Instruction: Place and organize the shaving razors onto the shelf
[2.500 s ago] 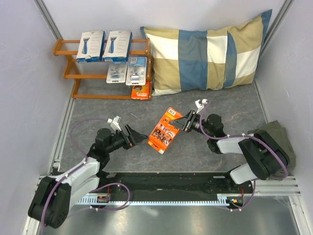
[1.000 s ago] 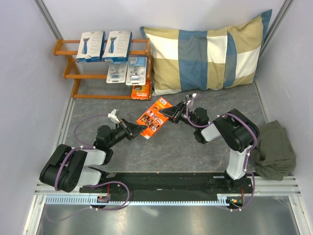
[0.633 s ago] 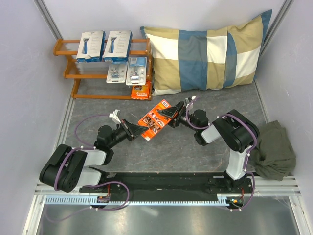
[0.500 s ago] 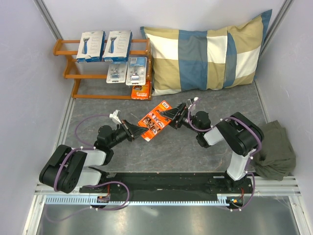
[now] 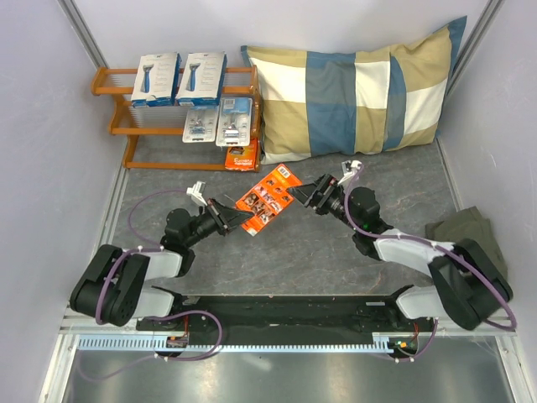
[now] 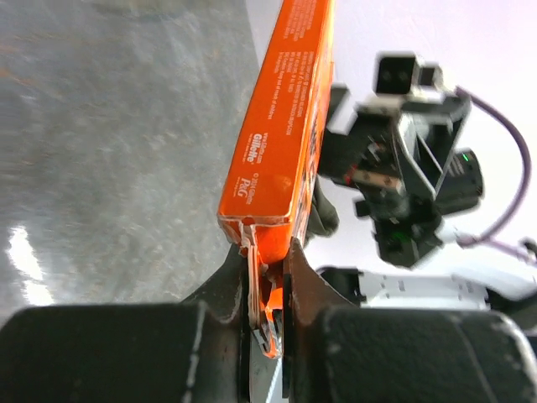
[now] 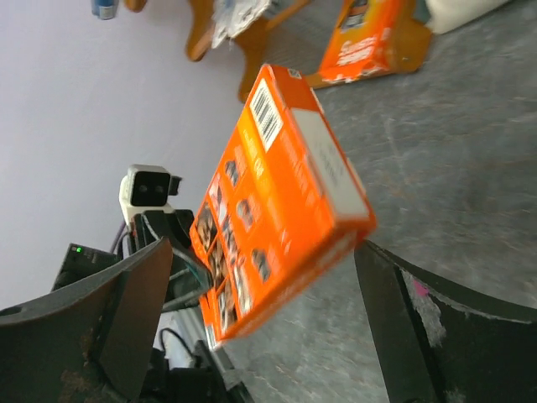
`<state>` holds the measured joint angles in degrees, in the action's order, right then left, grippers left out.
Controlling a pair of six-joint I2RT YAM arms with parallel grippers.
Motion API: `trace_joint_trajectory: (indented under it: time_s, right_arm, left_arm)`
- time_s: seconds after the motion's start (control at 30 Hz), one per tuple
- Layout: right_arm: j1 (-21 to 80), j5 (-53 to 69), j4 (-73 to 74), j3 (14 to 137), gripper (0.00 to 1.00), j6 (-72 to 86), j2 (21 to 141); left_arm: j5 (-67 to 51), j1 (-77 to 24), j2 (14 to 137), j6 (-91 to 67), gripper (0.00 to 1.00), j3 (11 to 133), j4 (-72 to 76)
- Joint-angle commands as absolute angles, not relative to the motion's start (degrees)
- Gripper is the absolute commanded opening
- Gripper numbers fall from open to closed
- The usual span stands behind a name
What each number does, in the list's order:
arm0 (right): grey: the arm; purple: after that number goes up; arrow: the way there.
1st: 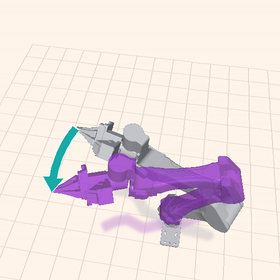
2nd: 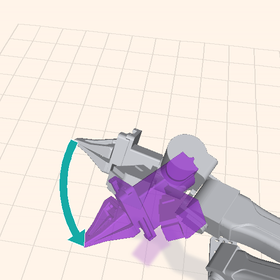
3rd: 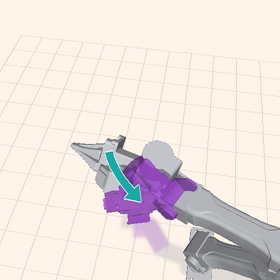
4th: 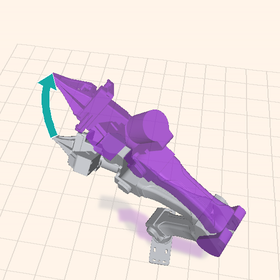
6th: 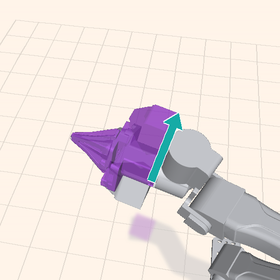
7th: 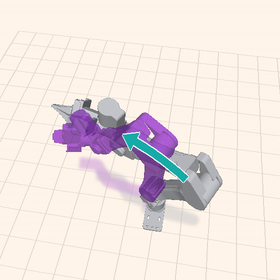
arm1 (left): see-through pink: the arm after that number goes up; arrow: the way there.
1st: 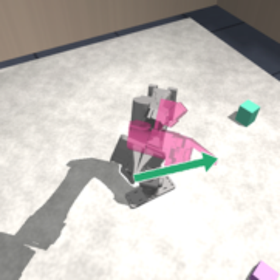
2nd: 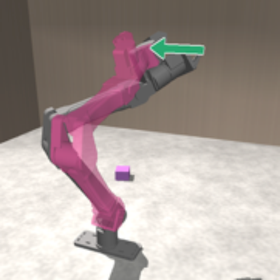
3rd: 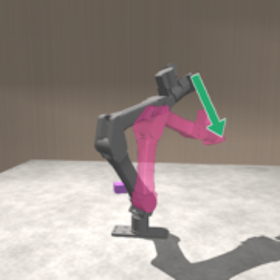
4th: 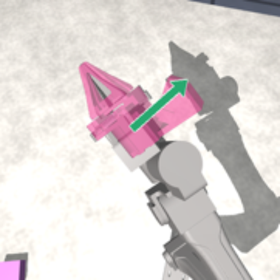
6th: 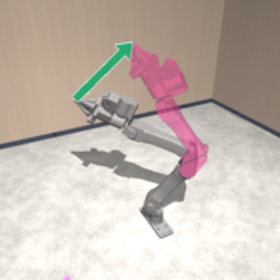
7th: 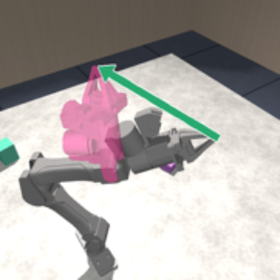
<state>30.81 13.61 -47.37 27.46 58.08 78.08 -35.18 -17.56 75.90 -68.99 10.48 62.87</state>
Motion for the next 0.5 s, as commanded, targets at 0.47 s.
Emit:
trace_joint_trajectory:
  time_s: [0.47]
  right_arm:
    - [30.41,2.64,-25.58,28.56,0.98,45.44,60.21]
  left_arm:
    - [-37.87,-0.97,92.10,-76.11,0.02,7.57,81.02]
